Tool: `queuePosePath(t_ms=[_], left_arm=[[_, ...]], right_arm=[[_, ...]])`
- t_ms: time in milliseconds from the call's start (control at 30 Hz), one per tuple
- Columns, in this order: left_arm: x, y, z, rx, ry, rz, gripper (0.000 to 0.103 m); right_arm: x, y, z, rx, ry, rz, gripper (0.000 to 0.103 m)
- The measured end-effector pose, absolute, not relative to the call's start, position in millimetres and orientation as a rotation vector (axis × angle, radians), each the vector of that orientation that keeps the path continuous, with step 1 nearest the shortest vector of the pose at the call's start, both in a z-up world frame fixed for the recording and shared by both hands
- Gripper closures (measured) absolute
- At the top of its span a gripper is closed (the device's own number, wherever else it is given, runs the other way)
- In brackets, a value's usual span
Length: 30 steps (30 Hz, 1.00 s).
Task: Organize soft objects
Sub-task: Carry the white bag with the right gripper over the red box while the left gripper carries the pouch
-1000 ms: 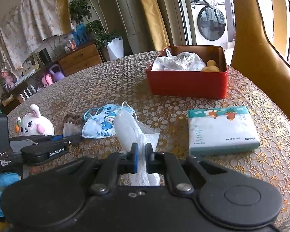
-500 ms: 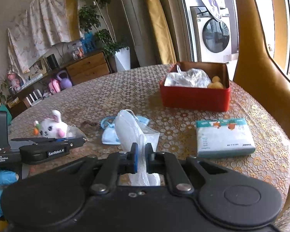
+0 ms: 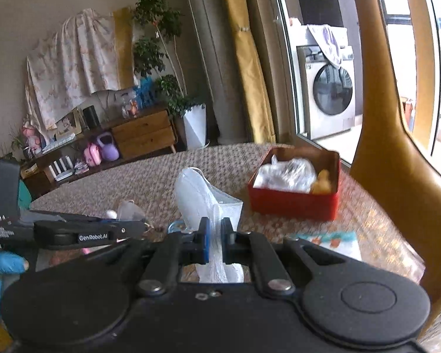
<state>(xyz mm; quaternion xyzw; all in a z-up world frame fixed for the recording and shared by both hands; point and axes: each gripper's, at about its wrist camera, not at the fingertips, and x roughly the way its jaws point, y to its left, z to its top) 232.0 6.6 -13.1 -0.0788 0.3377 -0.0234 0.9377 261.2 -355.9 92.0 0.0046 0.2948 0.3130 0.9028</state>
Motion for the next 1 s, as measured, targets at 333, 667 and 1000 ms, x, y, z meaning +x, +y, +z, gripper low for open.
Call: queuePosePath(t_ms=[333,667,1000], left_arm=[[292.9,-24.1,21.8,-0.124,0.683,-0.138,0.090],[368.7,-52.2,21.9,-0.104,0.718,-0.169,0.090],[446.4,-67.9,-4.8,-0.131,0.772,-0.176,0.090]], right_arm=[[310.6,-370.3,106.6,0.030,0.566,0.549,0.096],[367.9,-378.4,90.4,0.031,0.560,0.443,0.096],[431.6,-377.8,57.9,0.035,0.591,0.370,0.096]])
